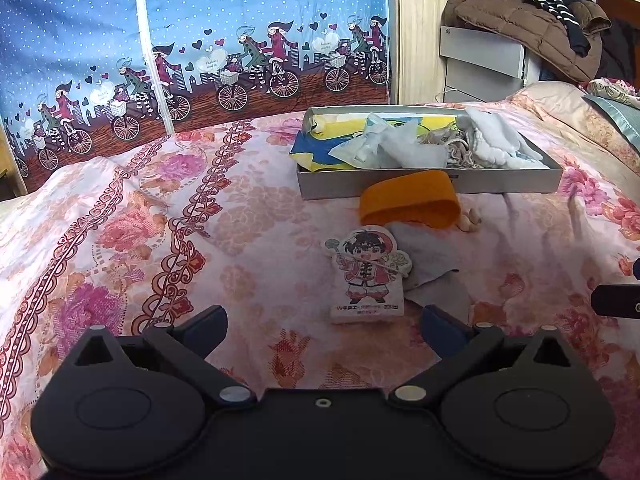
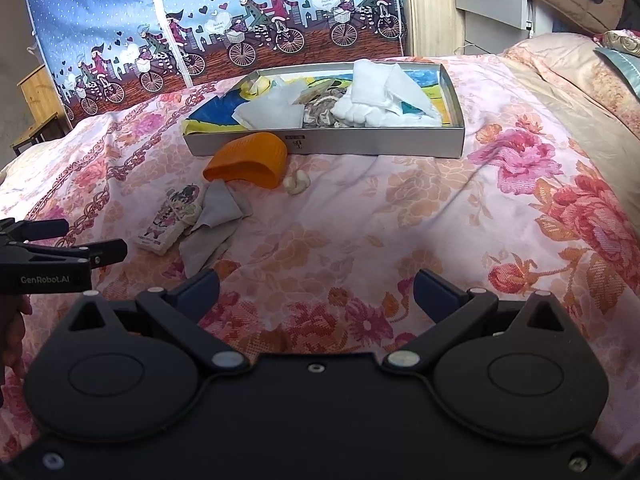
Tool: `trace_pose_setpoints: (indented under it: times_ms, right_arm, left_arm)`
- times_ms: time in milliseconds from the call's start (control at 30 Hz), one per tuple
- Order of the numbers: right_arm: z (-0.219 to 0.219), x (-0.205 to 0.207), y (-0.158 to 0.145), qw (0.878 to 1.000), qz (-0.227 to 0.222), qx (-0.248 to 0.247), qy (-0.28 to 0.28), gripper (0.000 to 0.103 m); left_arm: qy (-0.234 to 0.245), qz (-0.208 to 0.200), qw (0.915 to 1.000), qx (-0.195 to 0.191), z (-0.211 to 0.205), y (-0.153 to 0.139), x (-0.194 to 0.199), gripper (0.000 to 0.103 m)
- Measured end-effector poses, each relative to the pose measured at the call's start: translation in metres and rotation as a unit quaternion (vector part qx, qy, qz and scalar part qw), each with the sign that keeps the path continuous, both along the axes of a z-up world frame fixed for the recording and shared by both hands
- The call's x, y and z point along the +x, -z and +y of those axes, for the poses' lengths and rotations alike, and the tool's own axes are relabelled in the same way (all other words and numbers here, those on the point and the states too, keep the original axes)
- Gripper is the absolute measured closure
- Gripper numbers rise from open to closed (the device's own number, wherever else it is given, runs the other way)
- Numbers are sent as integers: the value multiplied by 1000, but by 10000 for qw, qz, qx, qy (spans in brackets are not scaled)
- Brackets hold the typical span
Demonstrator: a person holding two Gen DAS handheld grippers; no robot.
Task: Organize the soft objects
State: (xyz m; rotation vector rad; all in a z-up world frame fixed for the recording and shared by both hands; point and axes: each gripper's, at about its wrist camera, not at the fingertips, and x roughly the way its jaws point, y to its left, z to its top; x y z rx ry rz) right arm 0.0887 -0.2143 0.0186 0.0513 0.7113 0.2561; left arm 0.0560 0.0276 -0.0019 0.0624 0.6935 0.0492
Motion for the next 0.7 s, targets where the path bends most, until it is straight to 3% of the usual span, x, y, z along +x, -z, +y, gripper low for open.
trace_pose_setpoints:
  times_ms: [433,700]
  right_arm:
    - [14,15,9,9997,-12,-55,-233,0]
    - [28,26,5,9963,-278,-391,-709,0]
  left_arm:
    - [59,-12,10000,18,9,11,15,1]
    - [305,-25,9995,33,5,18,23,1]
